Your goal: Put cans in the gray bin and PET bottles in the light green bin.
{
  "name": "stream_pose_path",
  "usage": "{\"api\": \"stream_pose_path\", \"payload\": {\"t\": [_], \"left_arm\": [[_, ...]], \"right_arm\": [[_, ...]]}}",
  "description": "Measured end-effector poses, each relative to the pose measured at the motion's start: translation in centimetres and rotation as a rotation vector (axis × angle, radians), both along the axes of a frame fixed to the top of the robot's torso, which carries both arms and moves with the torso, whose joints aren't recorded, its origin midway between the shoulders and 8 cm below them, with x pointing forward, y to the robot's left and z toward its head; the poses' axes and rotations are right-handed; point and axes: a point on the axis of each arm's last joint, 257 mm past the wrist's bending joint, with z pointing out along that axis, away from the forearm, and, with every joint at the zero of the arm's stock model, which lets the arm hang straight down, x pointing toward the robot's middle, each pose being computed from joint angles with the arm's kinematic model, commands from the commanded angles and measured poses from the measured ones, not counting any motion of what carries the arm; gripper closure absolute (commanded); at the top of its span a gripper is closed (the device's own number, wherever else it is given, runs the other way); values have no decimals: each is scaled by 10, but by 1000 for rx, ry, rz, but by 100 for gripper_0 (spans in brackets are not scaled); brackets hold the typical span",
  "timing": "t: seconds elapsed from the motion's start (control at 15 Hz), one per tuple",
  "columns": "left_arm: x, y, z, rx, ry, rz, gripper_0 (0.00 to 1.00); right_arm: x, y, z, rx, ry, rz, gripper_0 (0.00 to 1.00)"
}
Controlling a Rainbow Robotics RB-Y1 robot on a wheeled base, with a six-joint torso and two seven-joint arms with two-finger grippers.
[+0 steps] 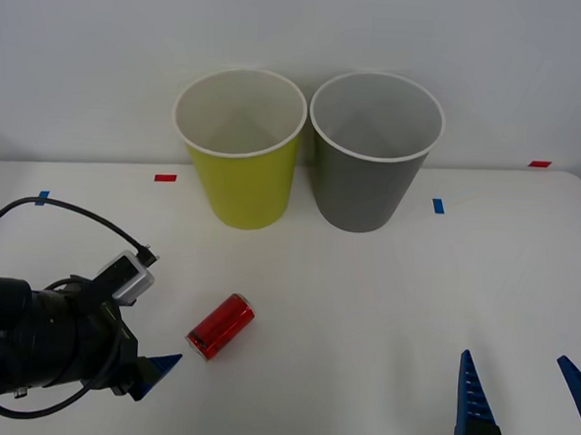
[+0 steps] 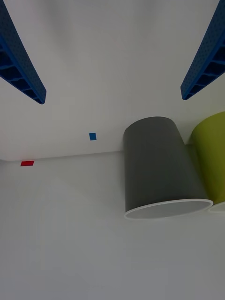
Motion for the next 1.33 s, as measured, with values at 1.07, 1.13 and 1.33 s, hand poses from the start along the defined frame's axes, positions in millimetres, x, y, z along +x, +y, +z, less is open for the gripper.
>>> {"api": "stream_pose_path", "payload": {"t": [1.07,1.13,1.33], "left_arm": [[19,-47,-18,69,12,-63,0],[17,-47,-21,97,20,-70,0],[30,-52,-25,143,28,-65,0]], "right_arm": [[0,0,0,0,0,0,0],[0,0,0,0,0,0,0],[0,0,0,0,0,0,0]]}}
